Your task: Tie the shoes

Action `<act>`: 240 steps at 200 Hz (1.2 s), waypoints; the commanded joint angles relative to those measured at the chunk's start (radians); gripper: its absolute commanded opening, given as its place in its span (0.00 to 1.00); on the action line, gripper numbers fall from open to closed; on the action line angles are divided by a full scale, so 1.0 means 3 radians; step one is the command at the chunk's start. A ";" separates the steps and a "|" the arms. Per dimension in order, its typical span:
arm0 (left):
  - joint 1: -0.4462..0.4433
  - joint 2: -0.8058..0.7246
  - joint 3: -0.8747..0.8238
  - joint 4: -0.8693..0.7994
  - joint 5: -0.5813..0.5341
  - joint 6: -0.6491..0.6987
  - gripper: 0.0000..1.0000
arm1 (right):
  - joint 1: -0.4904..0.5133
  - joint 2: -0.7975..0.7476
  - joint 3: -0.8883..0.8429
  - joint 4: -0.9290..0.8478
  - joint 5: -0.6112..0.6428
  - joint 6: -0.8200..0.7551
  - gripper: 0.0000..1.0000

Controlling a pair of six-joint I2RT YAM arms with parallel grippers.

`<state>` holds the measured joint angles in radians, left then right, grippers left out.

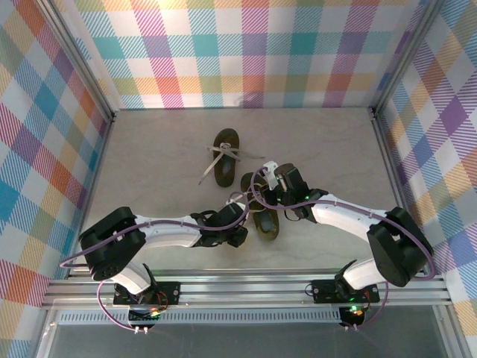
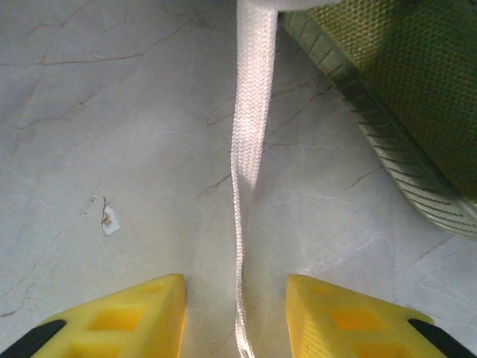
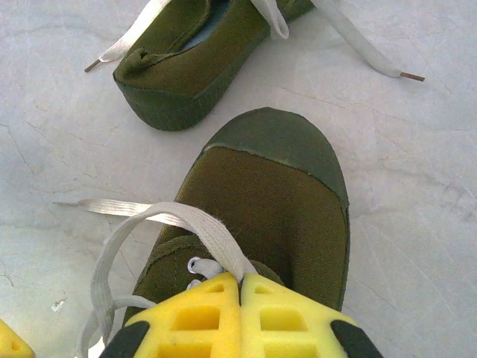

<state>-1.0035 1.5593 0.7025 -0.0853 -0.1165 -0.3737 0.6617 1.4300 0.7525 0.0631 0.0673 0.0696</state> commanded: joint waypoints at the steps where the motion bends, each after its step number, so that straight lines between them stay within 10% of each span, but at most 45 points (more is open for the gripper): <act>1: -0.0103 0.0113 0.0112 -0.0233 -0.0221 -0.0026 0.31 | 0.0019 -0.0051 -0.0036 0.0061 -0.0030 0.0028 0.00; 30: -0.0137 0.0053 0.0047 -0.0426 -0.0441 -0.0222 0.00 | 0.0019 -0.0067 -0.0035 0.0067 -0.0019 0.0028 0.00; 139: -0.0137 -0.0680 -0.0535 -0.0744 -0.0517 -0.0835 0.00 | 0.0017 0.0011 0.0076 -0.0260 -0.0134 -0.0293 0.00; 189: -0.0033 -0.1174 -0.0463 -0.0676 -0.0591 -0.0668 0.50 | 0.0019 -0.0041 0.0005 -0.0319 -0.0327 -0.0479 0.00; 240: 0.0814 -0.0838 0.0104 -0.0719 -0.0143 -0.0204 0.51 | 0.0019 0.0024 0.0057 -0.0374 -0.0512 -0.0490 0.00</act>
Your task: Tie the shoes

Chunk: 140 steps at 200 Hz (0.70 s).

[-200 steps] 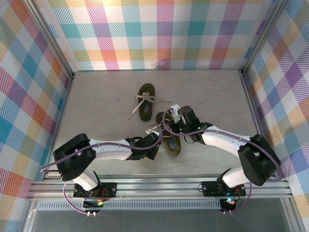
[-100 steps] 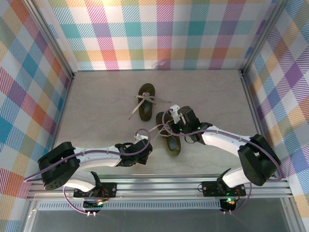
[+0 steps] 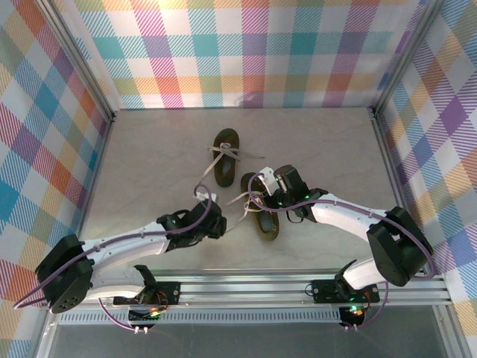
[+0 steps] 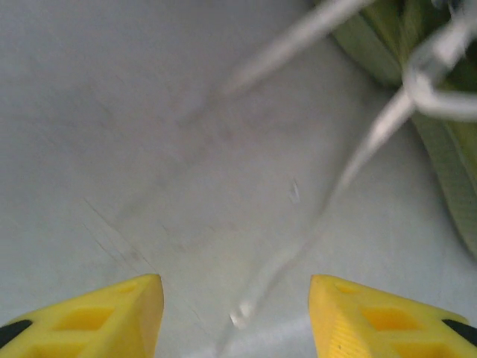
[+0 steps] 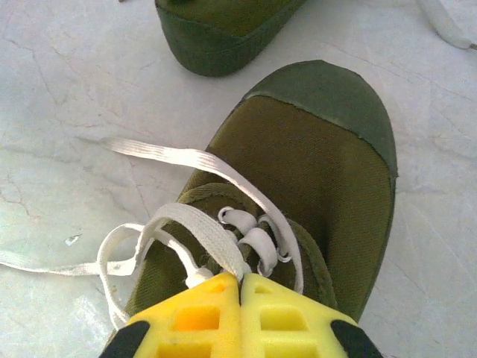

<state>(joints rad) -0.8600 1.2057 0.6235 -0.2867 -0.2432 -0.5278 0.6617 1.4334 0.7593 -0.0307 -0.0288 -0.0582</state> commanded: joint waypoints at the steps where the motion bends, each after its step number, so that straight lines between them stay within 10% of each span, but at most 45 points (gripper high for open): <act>1: 0.0349 0.0365 0.0384 -0.0052 0.0294 0.0324 0.51 | 0.0019 0.0013 0.0035 -0.0059 -0.0194 -0.0063 0.00; 140: 0.0612 0.2135 0.1740 -0.0483 0.0549 0.1250 0.53 | 0.0013 -0.0003 0.0038 -0.0047 -0.0236 -0.0099 0.00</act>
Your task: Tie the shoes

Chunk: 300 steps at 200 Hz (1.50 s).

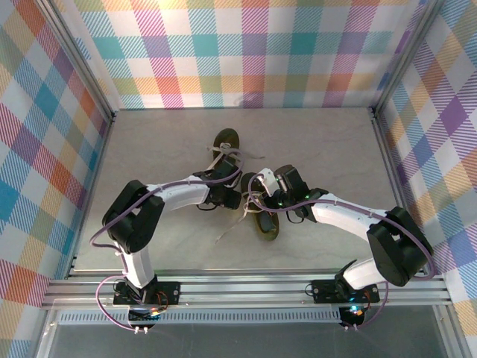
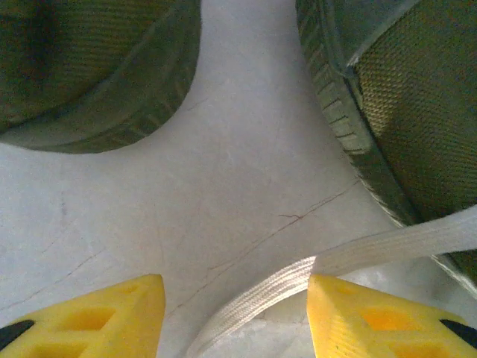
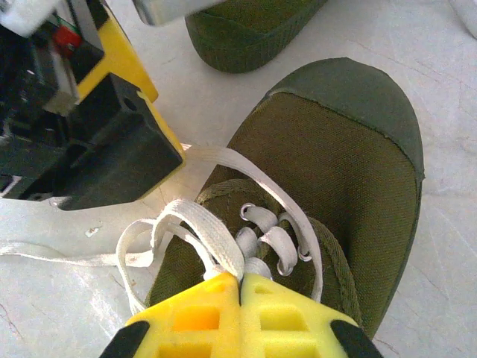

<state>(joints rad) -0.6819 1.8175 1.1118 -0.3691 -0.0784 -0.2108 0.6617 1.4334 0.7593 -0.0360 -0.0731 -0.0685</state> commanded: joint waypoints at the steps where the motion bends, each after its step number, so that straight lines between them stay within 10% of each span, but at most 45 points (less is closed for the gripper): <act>1: 0.0018 0.0099 0.0115 -0.0210 -0.0003 0.0195 0.53 | 0.0014 -0.0005 0.0037 -0.0029 -0.0089 -0.0066 0.00; 54: -0.0010 0.0198 0.0057 -0.0205 -0.0069 0.0193 0.45 | 0.0014 -0.0002 0.0024 -0.0019 -0.0066 -0.0058 0.00; 129: -0.0020 -0.0120 -0.0408 0.0042 0.0044 -0.0065 0.00 | 0.0012 0.0003 0.0027 -0.0013 -0.0039 -0.0028 0.00; 221: -0.0018 -0.1303 -0.0688 -0.0209 -0.0092 -0.0467 0.00 | 0.0008 -0.0017 0.0060 0.0080 0.0114 0.0237 0.00; 300: -0.0005 -0.1059 -0.0682 -0.0723 -0.0481 -0.0817 0.00 | -0.0048 -0.0042 0.0012 0.0185 0.0173 0.0442 0.00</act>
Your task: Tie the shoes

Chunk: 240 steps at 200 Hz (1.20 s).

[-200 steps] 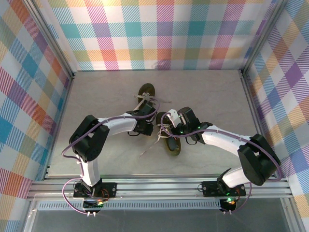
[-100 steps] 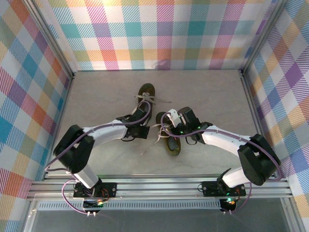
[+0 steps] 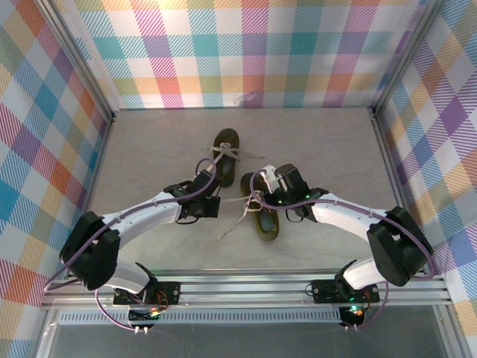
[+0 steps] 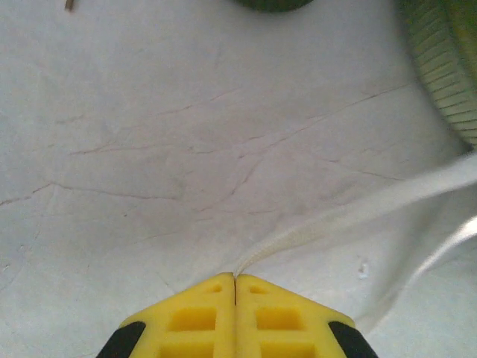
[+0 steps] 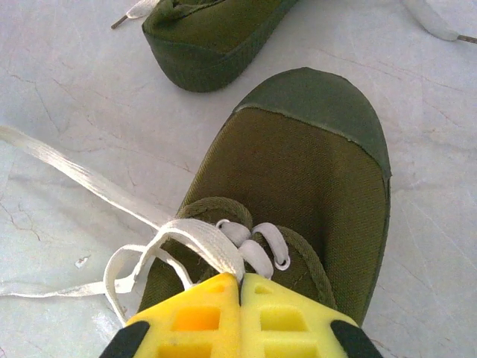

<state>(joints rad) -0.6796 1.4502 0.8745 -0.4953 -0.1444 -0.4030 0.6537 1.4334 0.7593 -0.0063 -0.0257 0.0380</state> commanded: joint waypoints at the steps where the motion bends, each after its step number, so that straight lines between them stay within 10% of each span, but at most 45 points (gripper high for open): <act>1: -0.0012 0.0171 0.0117 -0.0310 -0.0273 -0.0176 0.00 | -0.0021 -0.0043 0.0008 0.0087 0.0015 0.0088 0.00; 189: 0.0612 0.0428 0.0114 -0.0693 -0.0689 -0.0450 0.00 | -0.0067 -0.0094 -0.0043 0.0057 0.0016 0.0082 0.00; 240: 0.0294 0.0219 0.0127 -0.0796 -0.0421 -0.0423 0.00 | -0.0068 -0.0085 -0.0026 0.0054 -0.0049 0.0093 0.00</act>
<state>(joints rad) -0.5175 1.5764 0.9001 -0.6762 -0.3107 -0.5236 0.6407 1.4235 0.7570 -0.0006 -0.0200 0.0490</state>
